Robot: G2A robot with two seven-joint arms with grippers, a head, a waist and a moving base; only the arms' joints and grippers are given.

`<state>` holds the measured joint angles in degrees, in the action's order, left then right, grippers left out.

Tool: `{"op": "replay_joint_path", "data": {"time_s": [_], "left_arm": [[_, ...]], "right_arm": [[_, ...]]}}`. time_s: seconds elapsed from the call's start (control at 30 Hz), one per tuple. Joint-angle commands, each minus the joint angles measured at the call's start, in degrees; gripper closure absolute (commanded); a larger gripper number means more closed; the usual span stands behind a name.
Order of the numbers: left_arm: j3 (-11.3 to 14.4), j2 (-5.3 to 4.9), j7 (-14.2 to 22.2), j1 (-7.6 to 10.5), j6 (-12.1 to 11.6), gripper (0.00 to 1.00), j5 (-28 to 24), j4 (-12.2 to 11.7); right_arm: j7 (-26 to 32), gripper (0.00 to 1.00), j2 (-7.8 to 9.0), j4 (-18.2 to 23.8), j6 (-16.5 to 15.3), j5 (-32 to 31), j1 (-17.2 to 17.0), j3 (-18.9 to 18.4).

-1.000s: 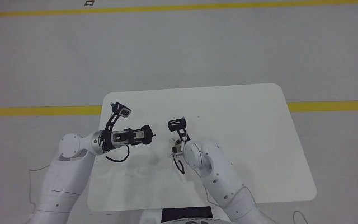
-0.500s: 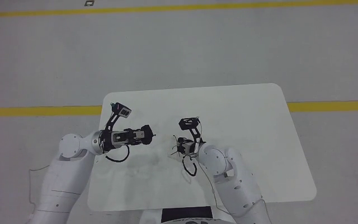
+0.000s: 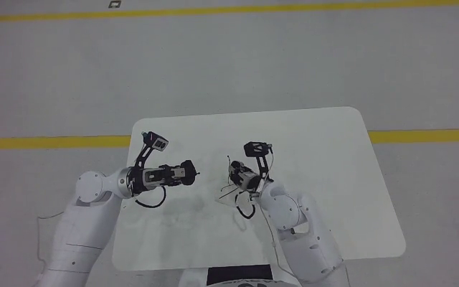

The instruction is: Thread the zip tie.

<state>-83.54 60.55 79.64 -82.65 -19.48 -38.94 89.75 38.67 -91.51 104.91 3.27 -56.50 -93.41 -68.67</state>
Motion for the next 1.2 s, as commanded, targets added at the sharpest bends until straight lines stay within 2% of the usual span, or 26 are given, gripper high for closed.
{"op": "replay_joint_path", "data": {"time_s": [0.0,0.33,0.63,0.73,0.8,1.0,1.17], "left_arm": [[0.00,0.00,0.00,0.00,0.00,1.00,0.00,0.00],[0.00,0.00,0.00,0.00,0.00,1.00,0.00,0.00],[0.00,0.00,0.00,0.00,0.00,1.00,0.00,0.00],[0.00,0.00,0.00,0.00,0.00,1.00,0.00,0.00],[0.59,0.05,-1.92,-0.32,0.48,1.00,0.19,0.36],[1.56,0.14,-5.46,-0.65,0.00,1.00,0.18,-0.42],[1.90,0.51,-8.93,-0.61,0.00,1.00,0.18,-1.07]], "right_arm": [[-4.45,1.00,0.09,0.72,-0.61,0.72,-1.37,0.43],[-23.29,1.00,0.63,2.81,-6.12,3.02,-5.53,1.90],[-24.47,1.00,0.76,3.01,-6.81,2.36,-5.55,1.96],[-26.74,1.00,0.74,3.41,-6.37,4.42,-5.71,1.89],[-30.00,1.00,0.85,4.25,-6.94,4.17,-6.19,2.02],[-43.48,1.00,0.91,5.72,-8.26,2.40,-8.92,4.50],[-50.36,1.00,1.31,5.65,-9.39,-0.43,-10.06,6.43]]}}
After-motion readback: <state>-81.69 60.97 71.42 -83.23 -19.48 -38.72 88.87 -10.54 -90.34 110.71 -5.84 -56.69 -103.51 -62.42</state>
